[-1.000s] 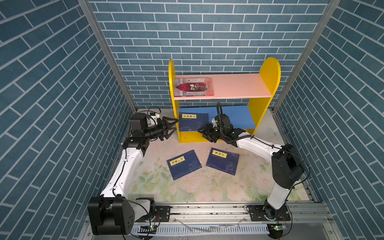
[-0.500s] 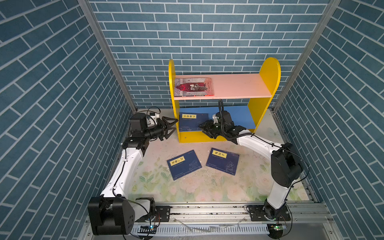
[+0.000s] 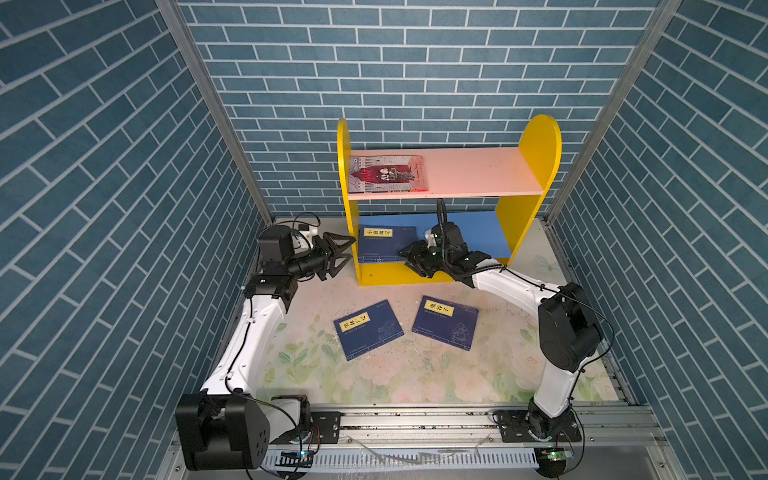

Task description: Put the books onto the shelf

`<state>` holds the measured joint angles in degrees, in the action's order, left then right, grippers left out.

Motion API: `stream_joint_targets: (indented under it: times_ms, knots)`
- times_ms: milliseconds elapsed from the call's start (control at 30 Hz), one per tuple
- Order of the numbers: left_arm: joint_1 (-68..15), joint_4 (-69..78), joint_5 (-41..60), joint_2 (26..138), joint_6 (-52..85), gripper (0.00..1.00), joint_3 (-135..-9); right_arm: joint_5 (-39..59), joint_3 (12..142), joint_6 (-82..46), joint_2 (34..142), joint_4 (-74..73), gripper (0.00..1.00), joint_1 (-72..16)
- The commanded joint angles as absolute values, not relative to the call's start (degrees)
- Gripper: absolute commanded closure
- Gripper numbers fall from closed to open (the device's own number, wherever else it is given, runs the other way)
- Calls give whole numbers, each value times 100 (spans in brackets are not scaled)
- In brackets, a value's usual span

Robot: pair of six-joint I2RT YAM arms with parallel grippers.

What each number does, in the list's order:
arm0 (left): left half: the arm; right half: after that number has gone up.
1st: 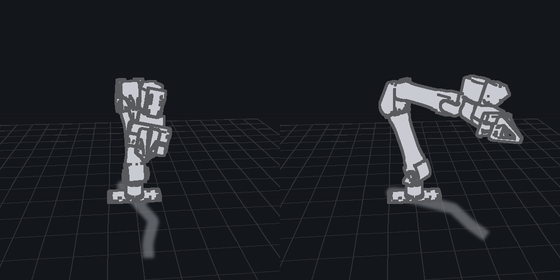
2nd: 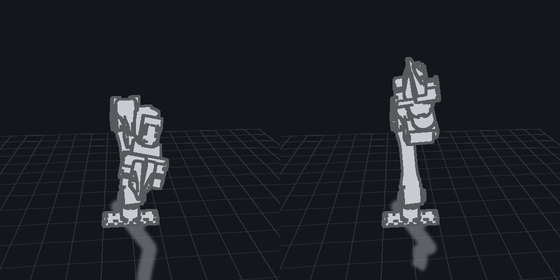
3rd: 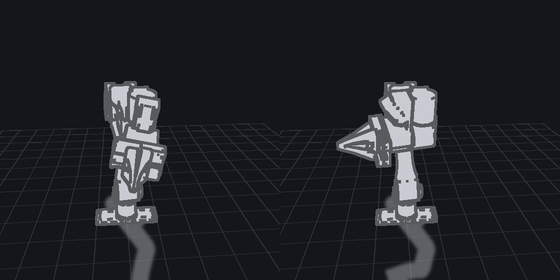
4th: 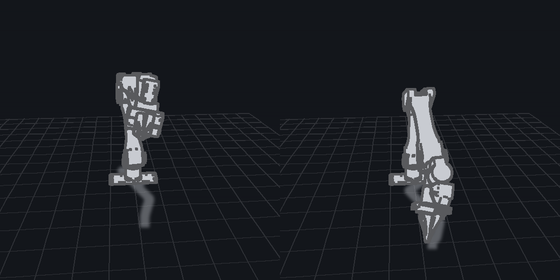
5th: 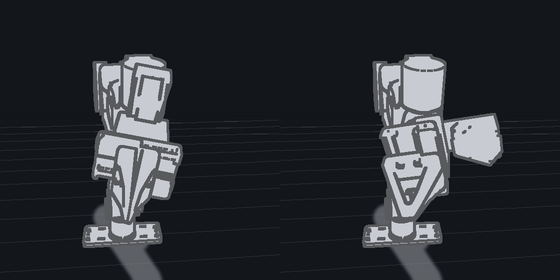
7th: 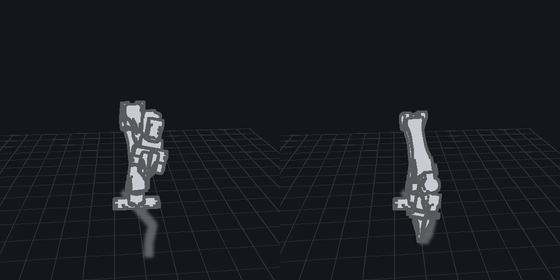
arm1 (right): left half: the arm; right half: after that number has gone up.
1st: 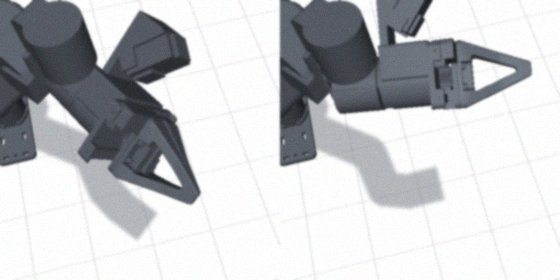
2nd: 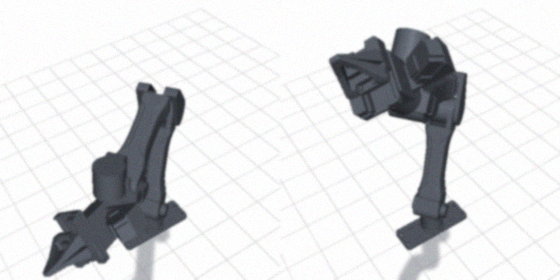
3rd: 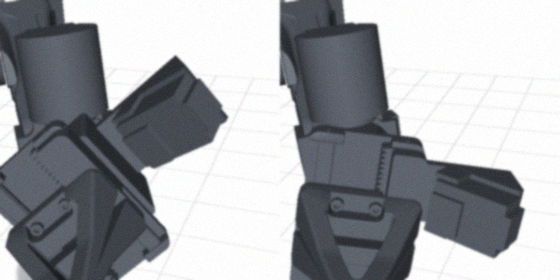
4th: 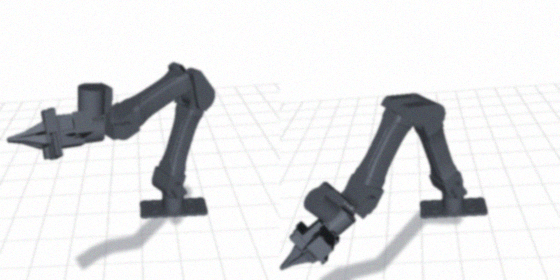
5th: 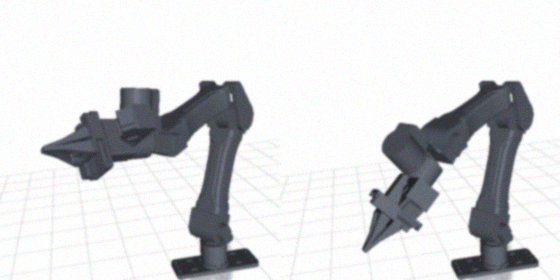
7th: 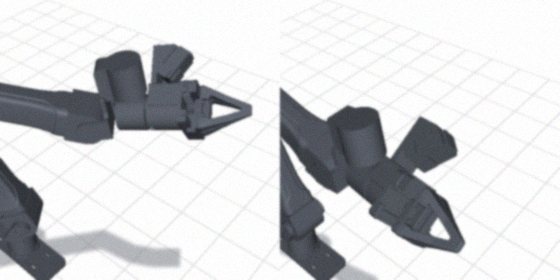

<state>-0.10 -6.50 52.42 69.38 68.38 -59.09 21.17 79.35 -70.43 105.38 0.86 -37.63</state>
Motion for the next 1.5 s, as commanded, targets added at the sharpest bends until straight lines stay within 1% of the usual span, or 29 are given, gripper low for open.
stream_joint_targets:
  times_ms: [0, 533, 733, 833, 867, 967, 1067, 1167, 1233, 1367, 1467]
  knots:
    - [53, -534, 5318, 6890, 6812, 37, -5836, 2179, 8145, -6945, 10657, 15, 51, -3726]
    - [104, -475, 5336, 6814, 6882, 37, -5757, 2215, 8244, -6975, 10668, 66, 51, -3681]
    - [138, -548, 5379, 6781, 6790, 37, -5764, 2189, 7785, -7045, 10228, -186, 52, -3709]
    - [174, -930, 5362, 6796, 6359, 37, -5788, 2182, 7454, -6979, 9845, -266, 51, -3775]
    - [199, -1192, 5340, 6800, 5993, 37, -5783, 2184, 7331, -6938, 9691, -252, 51, -3789]
    - [272, -2444, 5029, 6760, 4884, 30, -5809, 2147, 6903, -6734, 9196, -71, 51, -3910]
    - [298, -3460, 4654, 6715, 4023, 26, -5599, 2092, 6532, -6360, 8695, 570, 51, -4004]
    - [308, -3892, 4570, 6757, 3542, 24, -5147, 1726, 6025, -6073, 8110, 1285, 50, -4133]
    - [308, -4119, 4461, 6821, 3218, 22, -4923, 1851, 5697, -5991, 7907, 1391, 48, -4174]
    - [308, -4189, 4105, 6814, 2952, 16, -4472, 2201, 5344, -5780, 7994, 1156, 46, -4292]
    - [308, -4174, 3919, 6840, 2909, 6, -4216, 2167, 5340, -5551, 8280, 958, 46, -4378]
